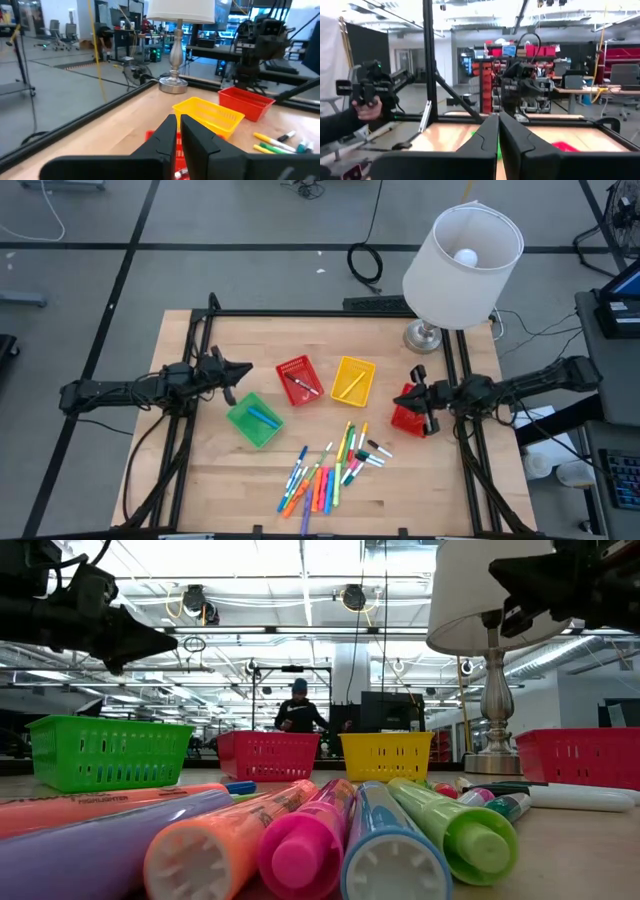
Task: Pick & Place Markers
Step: Put the black marker into the right red bin
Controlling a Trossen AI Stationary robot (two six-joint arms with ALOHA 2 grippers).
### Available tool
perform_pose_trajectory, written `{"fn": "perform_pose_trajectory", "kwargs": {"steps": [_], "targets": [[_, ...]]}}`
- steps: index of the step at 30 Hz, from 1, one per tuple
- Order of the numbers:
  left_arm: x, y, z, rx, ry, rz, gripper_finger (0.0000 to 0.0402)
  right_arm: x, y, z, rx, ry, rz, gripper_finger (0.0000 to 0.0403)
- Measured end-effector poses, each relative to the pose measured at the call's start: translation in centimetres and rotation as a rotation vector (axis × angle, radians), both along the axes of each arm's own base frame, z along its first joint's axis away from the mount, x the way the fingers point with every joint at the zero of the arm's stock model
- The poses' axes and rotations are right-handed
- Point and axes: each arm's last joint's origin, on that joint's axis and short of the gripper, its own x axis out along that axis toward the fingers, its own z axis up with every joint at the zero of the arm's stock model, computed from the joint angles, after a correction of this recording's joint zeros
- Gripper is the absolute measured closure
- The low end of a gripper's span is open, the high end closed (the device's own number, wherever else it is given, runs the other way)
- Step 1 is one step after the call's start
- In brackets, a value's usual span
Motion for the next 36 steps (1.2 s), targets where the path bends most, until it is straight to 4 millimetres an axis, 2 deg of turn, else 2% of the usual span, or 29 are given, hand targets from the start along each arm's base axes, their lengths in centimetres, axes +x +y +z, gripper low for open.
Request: {"fn": "perform_pose_trajectory", "kwargs": {"steps": [5, 9, 16, 22, 31, 36], "targets": [[0.1, -0.3, 0.0, 0.023, 0.009, -0.110, 0.0371, 0.4, -0.2, -0.7, -0.012, 0.067, -0.083, 0.0402], [0.1, -0.5, 0.3, 0.033, 0.003, -0.145, 0.0371, 0.2, -0.3, -0.4, 0.020, 0.048, -0.119, 0.0402], [0.1, -1.3, 1.6, 0.135, 0.024, -0.231, 0.0372, -1.6, -0.2, 0.5, -0.007, 0.039, -0.094, 0.0402], [-0.1, -1.8, 2.6, 0.175, 0.119, -0.260, 0.0395, -3.3, -0.1, 0.7, -0.019, 0.016, -0.066, 0.0402], [0.0, -1.8, 1.1, 0.184, 0.144, -0.247, 0.0396, -3.8, -0.3, -0.4, -0.020, 0.090, -0.095, 0.0403], [0.1, -1.9, 1.1, 0.183, 0.139, -0.280, 0.0395, -3.8, -0.2, -0.4, -0.026, 0.086, -0.095, 0.0403]]}}
